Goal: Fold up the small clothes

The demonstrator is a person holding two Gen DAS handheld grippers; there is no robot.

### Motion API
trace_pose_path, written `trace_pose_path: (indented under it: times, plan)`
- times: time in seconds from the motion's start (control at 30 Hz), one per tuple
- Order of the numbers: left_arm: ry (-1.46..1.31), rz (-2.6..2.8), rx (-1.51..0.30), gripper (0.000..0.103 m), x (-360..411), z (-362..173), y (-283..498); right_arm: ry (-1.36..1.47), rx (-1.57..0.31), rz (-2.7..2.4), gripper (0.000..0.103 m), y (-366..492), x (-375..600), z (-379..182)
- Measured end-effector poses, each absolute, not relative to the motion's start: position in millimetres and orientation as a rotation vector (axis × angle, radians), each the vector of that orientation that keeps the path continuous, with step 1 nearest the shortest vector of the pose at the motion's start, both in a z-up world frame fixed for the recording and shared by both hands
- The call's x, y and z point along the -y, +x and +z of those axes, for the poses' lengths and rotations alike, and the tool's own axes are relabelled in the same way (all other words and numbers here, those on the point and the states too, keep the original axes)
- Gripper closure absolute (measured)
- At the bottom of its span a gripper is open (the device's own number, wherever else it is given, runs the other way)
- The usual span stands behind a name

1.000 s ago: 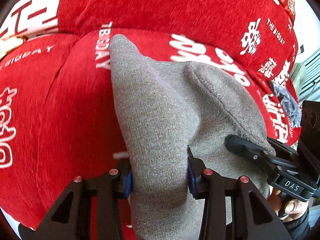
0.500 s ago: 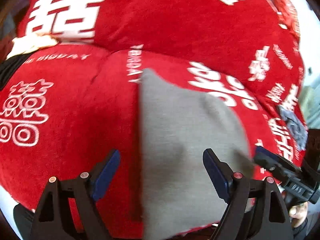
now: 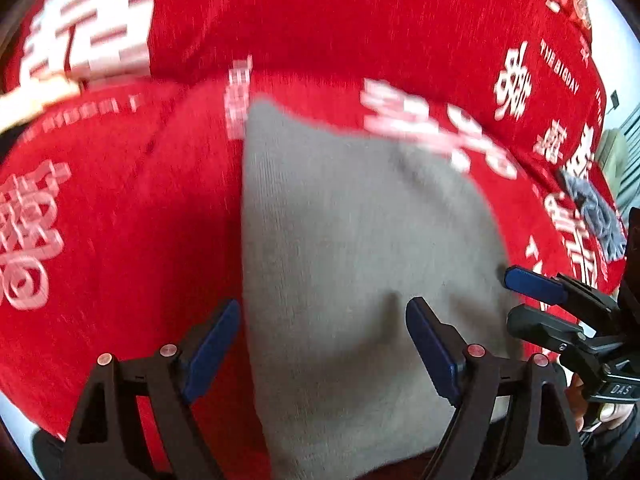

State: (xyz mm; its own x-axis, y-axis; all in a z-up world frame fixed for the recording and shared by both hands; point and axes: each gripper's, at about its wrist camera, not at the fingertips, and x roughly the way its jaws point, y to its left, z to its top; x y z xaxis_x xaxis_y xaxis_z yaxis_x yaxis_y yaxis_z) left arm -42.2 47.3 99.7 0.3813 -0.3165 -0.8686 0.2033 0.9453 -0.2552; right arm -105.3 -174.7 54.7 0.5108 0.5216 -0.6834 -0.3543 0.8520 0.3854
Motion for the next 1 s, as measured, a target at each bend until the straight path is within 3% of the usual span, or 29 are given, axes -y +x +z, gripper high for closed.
trace_pose_path:
  times: [0.1,0.3,0.4,0.47,0.67,1.0]
  plan:
    - [-0.059,-0.252,-1.111,0.017,-41.5,107.6,-17.8,0.231,-0.898,0.532,0.033,-78.9,176.8,59.7]
    - [-0.041,-0.157,-1.24,0.017,-32.8,68.3,35.4,0.26,-1.014,0.453,0.034,-14.1,176.8,26.7]
    - [0.006,-0.129,-1.237,0.003,-27.3,62.5,40.5,0.322,-1.022,0.381,0.034,1.3,194.2,16.7]
    - [0.009,-0.113,-1.238,0.003,-29.1,65.4,42.6,0.308,-1.035,0.295,0.033,1.2,203.4,19.1]
    - [0.068,-0.188,-1.142,0.003,-19.4,91.4,2.6,0.122,-0.948,0.355,0.033,-74.4,193.4,45.9]
    - [0.068,-0.163,-1.136,0.003,-24.4,82.4,-22.1,-0.219,-0.796,0.374,0.033,-169.2,117.8,45.0]
